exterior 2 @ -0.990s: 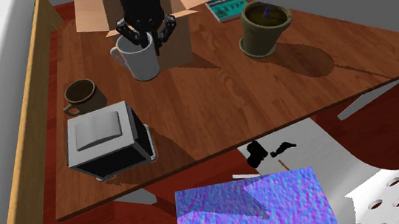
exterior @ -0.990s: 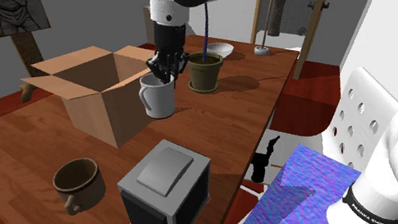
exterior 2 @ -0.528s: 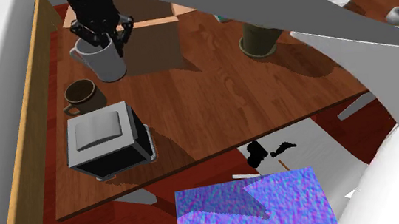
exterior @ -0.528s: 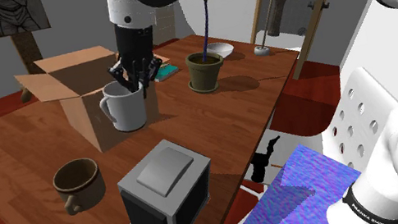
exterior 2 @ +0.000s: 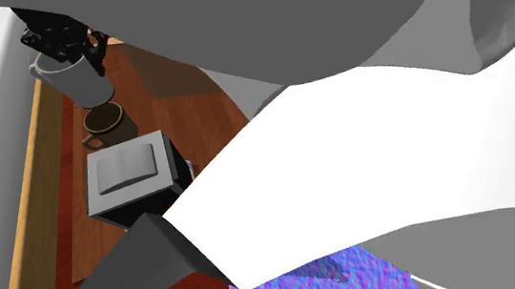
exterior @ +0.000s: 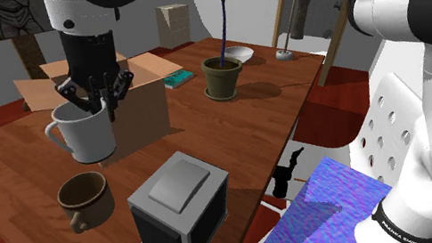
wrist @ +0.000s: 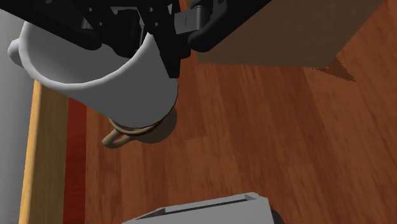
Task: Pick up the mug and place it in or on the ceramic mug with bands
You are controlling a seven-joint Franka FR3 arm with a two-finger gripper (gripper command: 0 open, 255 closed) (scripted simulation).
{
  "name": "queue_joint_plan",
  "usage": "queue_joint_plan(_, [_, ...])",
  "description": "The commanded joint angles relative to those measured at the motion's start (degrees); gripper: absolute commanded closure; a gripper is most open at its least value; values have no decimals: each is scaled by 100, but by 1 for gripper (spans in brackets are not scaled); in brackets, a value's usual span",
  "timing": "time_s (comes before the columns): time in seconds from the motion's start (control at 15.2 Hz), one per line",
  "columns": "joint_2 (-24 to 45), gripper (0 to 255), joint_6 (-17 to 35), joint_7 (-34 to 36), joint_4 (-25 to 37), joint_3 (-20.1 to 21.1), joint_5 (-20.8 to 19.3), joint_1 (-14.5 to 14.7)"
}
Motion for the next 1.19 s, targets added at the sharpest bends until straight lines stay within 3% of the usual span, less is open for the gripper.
queue_joint_plan(0.0, [556,255,-324,218,858,6,-209,323])
queue_joint_plan(0.26, [1750,255,-1162,453,2899,-85,-556,1068])
queue_joint_plan(0.59, [1452,255,-551,502,1970,-52,-485,877])
queue_joint_plan(1.12, [1267,255,196,552,1021,-36,-452,710])
